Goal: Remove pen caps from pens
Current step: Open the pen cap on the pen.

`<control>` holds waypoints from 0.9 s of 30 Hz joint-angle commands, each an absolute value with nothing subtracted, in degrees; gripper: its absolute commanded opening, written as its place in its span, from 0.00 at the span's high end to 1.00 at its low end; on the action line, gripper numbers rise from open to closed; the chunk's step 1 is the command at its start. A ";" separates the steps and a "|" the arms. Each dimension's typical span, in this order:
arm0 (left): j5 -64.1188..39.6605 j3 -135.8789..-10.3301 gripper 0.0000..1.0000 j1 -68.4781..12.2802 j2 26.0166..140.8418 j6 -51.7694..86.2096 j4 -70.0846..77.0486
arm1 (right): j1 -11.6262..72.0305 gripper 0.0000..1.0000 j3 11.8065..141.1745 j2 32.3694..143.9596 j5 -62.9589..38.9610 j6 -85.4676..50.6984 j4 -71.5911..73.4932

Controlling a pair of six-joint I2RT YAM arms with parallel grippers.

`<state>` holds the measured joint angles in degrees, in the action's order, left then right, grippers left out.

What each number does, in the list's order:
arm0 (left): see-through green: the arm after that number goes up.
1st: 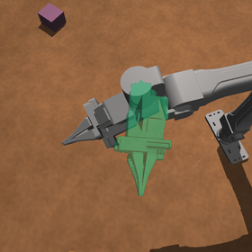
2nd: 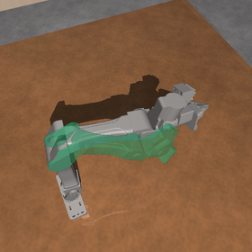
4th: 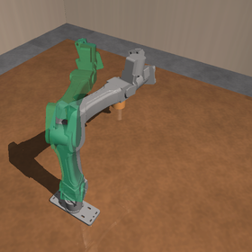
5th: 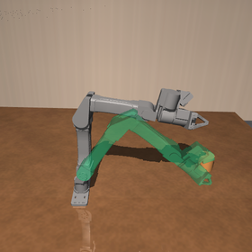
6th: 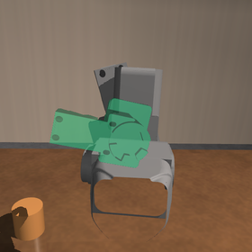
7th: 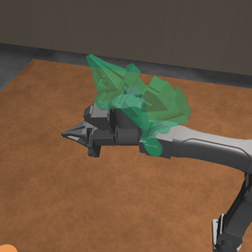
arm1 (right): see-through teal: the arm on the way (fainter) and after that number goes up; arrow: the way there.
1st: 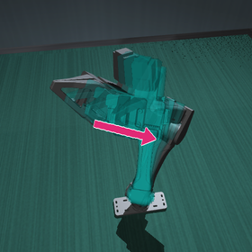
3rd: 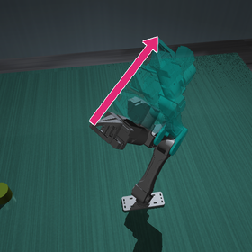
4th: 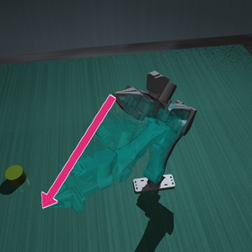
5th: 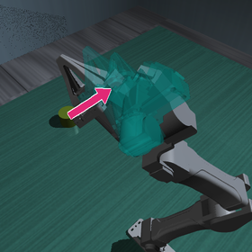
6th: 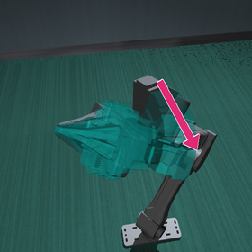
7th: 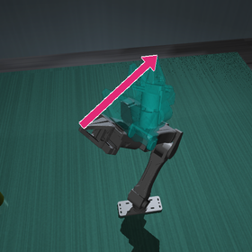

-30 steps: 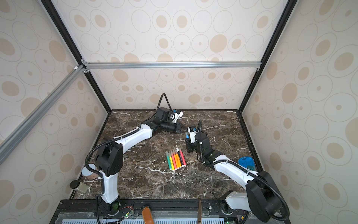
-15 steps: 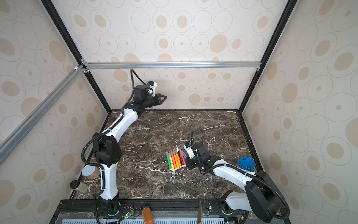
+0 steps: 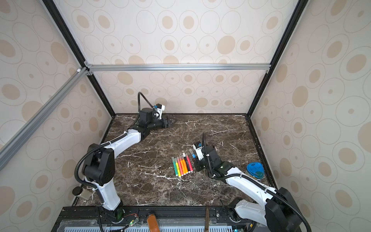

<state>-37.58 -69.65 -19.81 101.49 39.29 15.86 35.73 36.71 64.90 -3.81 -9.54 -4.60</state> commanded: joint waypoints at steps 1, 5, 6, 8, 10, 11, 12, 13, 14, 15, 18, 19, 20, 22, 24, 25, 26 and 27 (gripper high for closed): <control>-43.03 -57.73 0.00 -20.19 93.44 51.24 41.24 | 35.51 1.00 40.37 66.19 -2.87 -8.31 -2.16; -41.21 -49.55 0.00 -24.69 88.66 54.68 46.41 | 35.53 1.00 42.48 70.08 -4.64 -8.22 -0.22; -40.18 -49.32 0.00 -25.71 88.16 53.74 44.58 | 35.51 1.00 42.67 70.80 -5.02 -8.39 0.27; -37.83 -48.81 0.00 -27.54 87.62 52.44 42.28 | 35.51 1.00 43.35 72.21 -6.26 -8.91 1.18; -36.86 -48.86 0.01 -28.49 88.07 52.61 41.90 | 35.51 1.00 43.92 73.06 -7.16 -9.21 1.23; -36.74 -49.29 0.02 -28.96 88.62 53.03 41.79 | 35.55 1.00 43.96 73.27 -7.40 -9.23 1.38; -36.86 -49.99 0.05 -29.37 89.52 53.38 41.60 | 35.51 1.00 43.97 73.33 -7.54 -9.27 1.64; -37.00 -50.97 0.08 -29.84 90.47 53.48 41.11 | 35.51 1.00 43.98 73.28 -7.54 -9.35 1.67; -37.13 -52.14 0.11 -30.22 91.54 53.31 39.92 | 35.56 1.00 43.96 73.09 -7.47 -9.32 1.67; -37.05 -52.95 0.14 -30.61 92.33 53.03 38.85 | 35.55 1.00 43.96 72.87 -7.26 -9.26 1.63; -35.93 -54.49 0.20 -31.06 94.38 52.55 35.59 | 35.56 1.00 43.95 71.69 -6.43 -9.12 1.17; -35.69 -54.67 0.20 -31.11 94.98 52.45 34.72 | 35.52 1.00 43.85 71.26 -6.09 -8.93 1.11; -35.71 -54.67 0.21 -31.16 95.62 52.76 34.55 | 35.51 1.00 43.76 70.83 -5.71 -8.89 1.06; -36.60 -54.35 0.22 -31.28 96.70 54.47 36.09 | 35.51 1.00 43.70 70.35 -5.16 -8.78 1.06; -37.61 -54.14 0.26 -31.81 97.84 56.50 38.28 | 35.51 1.00 43.73 70.26 -4.79 -8.55 1.14; -37.92 -54.15 0.27 -32.13 98.24 57.14 38.97 | 35.46 1.00 43.90 70.36 -4.73 -8.41 1.32; -38.00 -54.29 0.28 -32.63 98.58 57.48 39.26 | 35.51 1.00 44.02 70.56 -4.74 -8.32 1.23; -38.05 -54.53 0.29 -32.98 98.77 57.64 39.20 | 35.51 1.00 44.21 70.79 -4.71 -8.32 1.19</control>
<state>-36.88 -52.49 -31.68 98.28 54.94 36.67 35.62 42.48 71.18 -5.54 -8.95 0.51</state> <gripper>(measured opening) 0.714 0.170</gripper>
